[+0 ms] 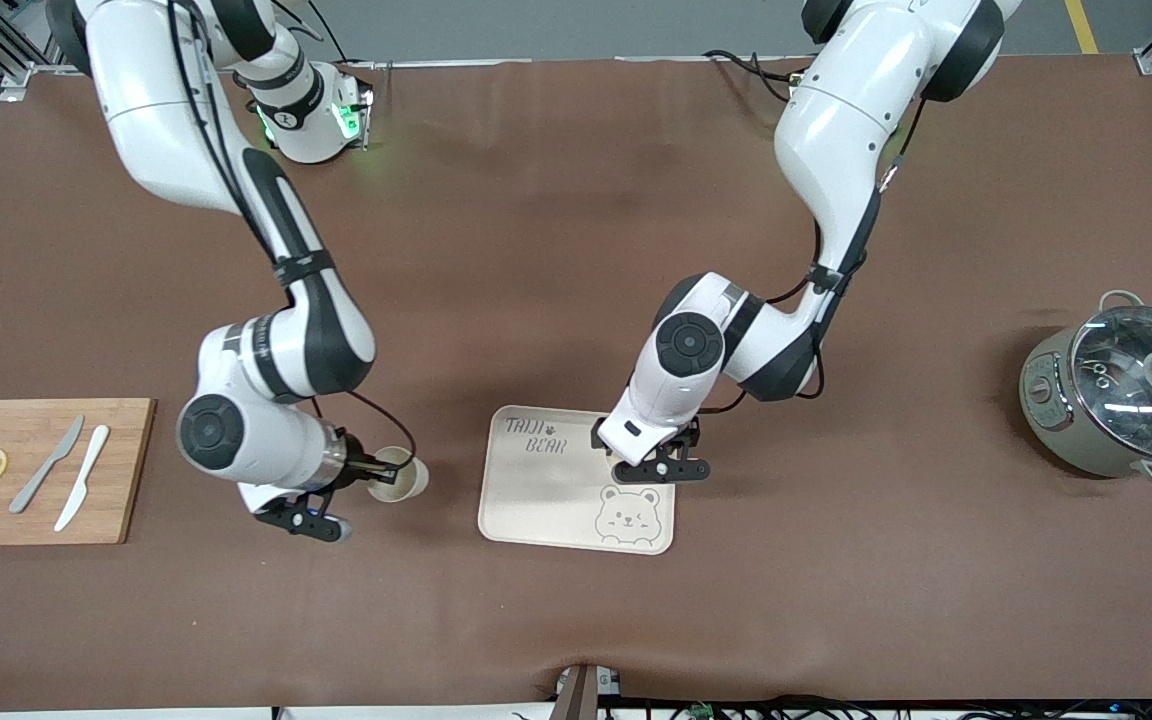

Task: Place white IKEA cup upright on tray with both arms
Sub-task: 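Open the left gripper while the right gripper carries its cup toward the tray, then lower the cup onto the tray with the right gripper while the left withdraws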

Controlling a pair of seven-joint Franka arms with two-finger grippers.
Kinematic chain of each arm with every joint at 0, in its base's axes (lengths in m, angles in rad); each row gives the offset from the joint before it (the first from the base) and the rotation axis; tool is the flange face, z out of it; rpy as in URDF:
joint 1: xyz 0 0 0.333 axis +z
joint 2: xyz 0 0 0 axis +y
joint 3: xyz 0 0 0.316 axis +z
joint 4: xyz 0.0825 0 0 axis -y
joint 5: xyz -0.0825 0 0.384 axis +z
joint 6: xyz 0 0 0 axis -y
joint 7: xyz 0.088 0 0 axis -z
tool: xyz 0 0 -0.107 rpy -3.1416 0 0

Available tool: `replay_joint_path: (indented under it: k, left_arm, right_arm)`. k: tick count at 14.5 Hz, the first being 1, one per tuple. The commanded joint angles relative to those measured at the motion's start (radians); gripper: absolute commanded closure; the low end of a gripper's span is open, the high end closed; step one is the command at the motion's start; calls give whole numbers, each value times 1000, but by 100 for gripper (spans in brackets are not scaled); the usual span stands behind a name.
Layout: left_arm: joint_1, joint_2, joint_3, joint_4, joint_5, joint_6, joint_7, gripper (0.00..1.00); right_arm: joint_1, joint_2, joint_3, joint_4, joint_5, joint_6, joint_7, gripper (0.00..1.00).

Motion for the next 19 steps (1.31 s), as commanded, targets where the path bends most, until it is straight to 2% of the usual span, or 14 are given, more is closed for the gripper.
replay_joint_path:
  k: [1,5,10,16,19]
  left_arm:
    - [-6,-34,10,10,10,-67,-18,0]
    - [16,-39,13,10,13,-77,-7,0]
    - [42,-73,10,13,8,-168,46,0]
    - [160,-122,-5,16,-1,-256,248,0]
    - [195,-151,6,16,8,-267,290,0]
  right_arm:
    - [39,20,-6,29,8,46,110,100]
    - [102,52,-8,33,8,121,245,100]
    - [163,109,-9,70,4,176,377,100]
    - [211,158,-9,72,5,279,455,100]
    - [222,168,-9,70,4,295,462,100]
